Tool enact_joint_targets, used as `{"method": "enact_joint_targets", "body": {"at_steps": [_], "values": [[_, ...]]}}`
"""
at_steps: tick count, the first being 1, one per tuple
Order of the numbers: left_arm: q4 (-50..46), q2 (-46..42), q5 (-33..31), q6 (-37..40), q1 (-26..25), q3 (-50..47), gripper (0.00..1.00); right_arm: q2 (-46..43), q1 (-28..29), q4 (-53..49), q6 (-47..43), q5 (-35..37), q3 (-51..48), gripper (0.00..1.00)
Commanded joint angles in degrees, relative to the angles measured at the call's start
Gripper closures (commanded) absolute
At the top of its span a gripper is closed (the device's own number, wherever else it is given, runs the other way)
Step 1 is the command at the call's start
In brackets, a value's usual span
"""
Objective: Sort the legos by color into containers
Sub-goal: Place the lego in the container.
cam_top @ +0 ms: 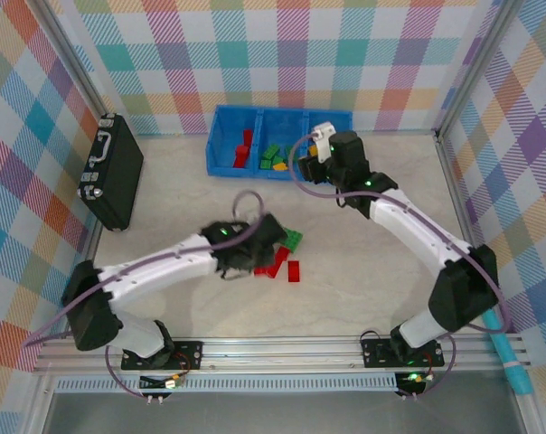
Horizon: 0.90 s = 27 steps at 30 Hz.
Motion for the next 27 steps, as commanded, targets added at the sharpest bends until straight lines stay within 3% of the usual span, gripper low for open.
{"method": "enact_joint_targets", "body": {"at_steps": [1,7,12,21,27], "values": [[-2.5,-1.3,-5.7,9.4,7.5,7.1,0.78,-3.2,-0.4,-5.4,14.0,-6.8,-5.8,0.39],[4.6,9.3,-5.6,18.9,19.9,21.6,0.78,-6.3,1.2,-9.1,22.5,-16.3,-15.5,0.37],[9.1,26.2,-0.5,21.4,28.2,38.0,0.78,-6.6,2.1,-14.4,25.4,-18.8,-17.5,0.31],[9.4,55.3,7.4,21.5,34.8,64.4,0.77,4.1,2.1,-17.1,32.1,-19.4,-12.9,0.22],[13.3,61.6,11.9,19.2,38.1,67.0,0.76,11.2,2.2,-15.9,38.3,-18.7,-9.9,0.21]]}}
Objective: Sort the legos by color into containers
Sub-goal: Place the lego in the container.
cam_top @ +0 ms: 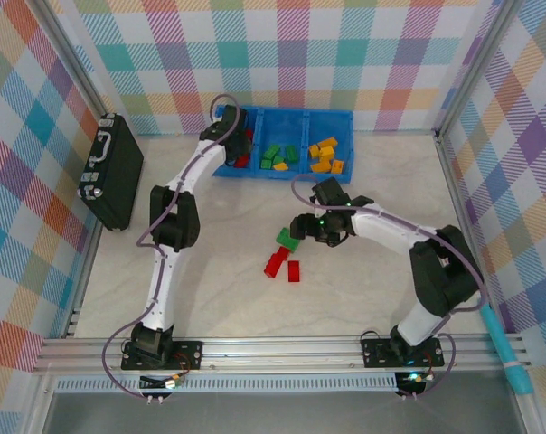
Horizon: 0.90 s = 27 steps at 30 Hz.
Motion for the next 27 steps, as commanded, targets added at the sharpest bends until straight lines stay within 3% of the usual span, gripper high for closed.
{"method": "enact_joint_targets", "body": {"at_steps": [1,7,17,27], "values": [[3.1,0.8,4.1,-1.3,1.2,2.7,0.76,2.8,0.1,-0.9,5.1,0.1,3.1,0.22],[6.2,2.4,4.4,-0.9,1.5,0.4,0.72,5.3,0.3,-2.3,6.4,2.4,5.0,0.21],[1.2,4.2,5.3,-0.9,1.7,-3.2,0.48,7.2,-0.5,-6.7,-4.5,7.9,14.9,0.18],[-1.7,-1.0,7.4,0.6,0.9,-15.4,0.47,11.7,-3.9,-5.3,-13.9,10.1,28.3,0.17]]}}
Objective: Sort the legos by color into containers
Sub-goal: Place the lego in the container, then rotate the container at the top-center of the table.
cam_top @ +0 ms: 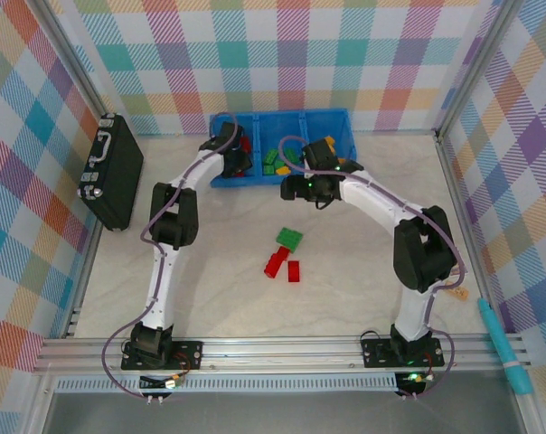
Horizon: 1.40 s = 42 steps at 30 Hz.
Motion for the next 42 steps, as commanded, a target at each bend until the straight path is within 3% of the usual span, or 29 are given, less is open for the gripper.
{"method": "enact_joint_targets", "body": {"at_steps": [1,6,13,23,34,36,42], "values": [[-6.3,-3.2,2.1,1.6,-0.6,-7.0,0.48,0.3,-2.0,-0.1,-4.8,1.8,3.4,0.17],[-7.4,-8.9,3.4,3.1,-0.7,-15.4,0.49,1.8,-3.8,-0.1,-7.5,2.0,7.5,0.17],[-9.3,-14.1,5.9,3.6,-0.8,-25.1,0.49,9.6,-4.4,-4.1,-11.6,1.4,20.4,0.18],[-11.3,-17.9,7.7,5.4,-0.8,-32.4,0.50,27.8,-5.2,-15.2,-17.4,0.6,43.4,0.20],[-8.9,-17.8,12.7,6.1,-0.9,-32.1,0.51,34.1,-6.1,-14.6,-18.6,-3.7,47.1,0.22],[-8.7,-18.0,13.5,6.2,-1.0,-32.4,0.51,35.0,-6.1,-14.9,-18.5,-3.9,46.9,0.27],[-7.9,-20.5,12.2,7.1,-0.9,-30.7,0.50,33.7,-6.1,-14.4,-18.1,-3.9,43.2,0.57]]}}
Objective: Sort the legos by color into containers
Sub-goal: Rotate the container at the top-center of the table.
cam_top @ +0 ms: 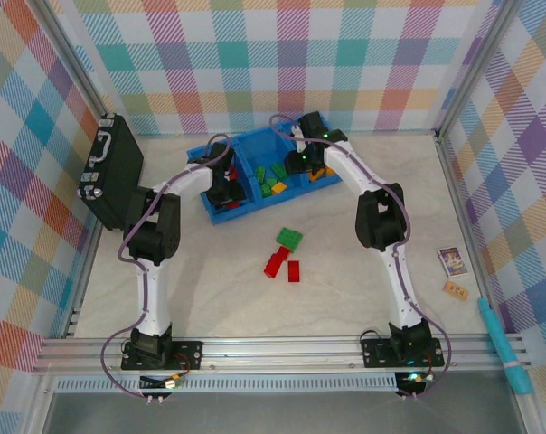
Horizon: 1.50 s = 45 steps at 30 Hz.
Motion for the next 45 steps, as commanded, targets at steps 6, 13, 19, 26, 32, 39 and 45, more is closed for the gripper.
{"method": "enact_joint_targets", "body": {"at_steps": [6,13,19,26,32,39,45], "values": [[1.3,-3.1,4.9,-0.3,1.1,3.7,0.47,-8.0,-0.1,0.8,2.4,-1.8,-12.1,0.68],[9.4,-4.3,7.8,0.9,1.7,5.8,0.44,-15.4,0.6,0.8,10.5,-1.7,-24.8,0.70],[13.9,-4.8,10.3,2.7,2.6,5.8,0.43,-18.1,2.0,1.2,17.4,-2.6,-29.9,0.67],[15.1,-1.5,12.9,3.3,3.0,9.2,0.42,-21.3,2.6,2.2,19.3,-1.0,-33.3,0.44],[17.5,-0.4,15.0,1.9,4.3,12.1,0.41,-22.6,2.7,4.4,19.1,0.2,-32.3,0.31],[15.8,-3.2,13.0,3.0,4.4,15.6,0.41,-28.2,2.6,9.2,14.6,0.3,-38.1,0.24],[10.4,-4.0,2.5,14.9,4.4,22.6,0.38,-32.4,0.3,10.7,8.1,-1.1,-38.6,0.16]]}}
